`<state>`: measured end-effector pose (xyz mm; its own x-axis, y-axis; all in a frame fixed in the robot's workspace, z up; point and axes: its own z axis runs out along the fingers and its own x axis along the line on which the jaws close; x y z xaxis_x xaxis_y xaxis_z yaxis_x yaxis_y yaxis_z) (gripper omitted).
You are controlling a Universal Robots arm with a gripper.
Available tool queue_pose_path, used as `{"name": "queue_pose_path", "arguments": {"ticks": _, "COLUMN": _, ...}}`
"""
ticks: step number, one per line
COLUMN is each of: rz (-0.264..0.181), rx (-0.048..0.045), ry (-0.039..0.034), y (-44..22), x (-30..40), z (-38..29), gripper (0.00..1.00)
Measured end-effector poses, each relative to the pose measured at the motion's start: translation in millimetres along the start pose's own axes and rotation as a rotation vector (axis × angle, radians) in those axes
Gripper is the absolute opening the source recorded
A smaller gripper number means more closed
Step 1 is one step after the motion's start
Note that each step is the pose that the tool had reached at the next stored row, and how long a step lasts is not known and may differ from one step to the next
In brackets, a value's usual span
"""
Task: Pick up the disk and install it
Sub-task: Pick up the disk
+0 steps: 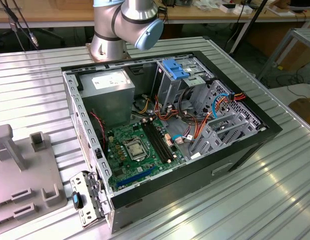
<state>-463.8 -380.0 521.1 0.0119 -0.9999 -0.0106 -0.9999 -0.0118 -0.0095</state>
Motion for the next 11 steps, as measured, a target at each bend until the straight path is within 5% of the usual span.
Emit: {"name": "queue_pose_path", "arguments": {"ticks": 11, "rz": 0.000, "rx": 0.0000, "ry": 0.0000, "y": -37.9, "x": 0.5, "z": 0.4, "gripper": 0.37}}
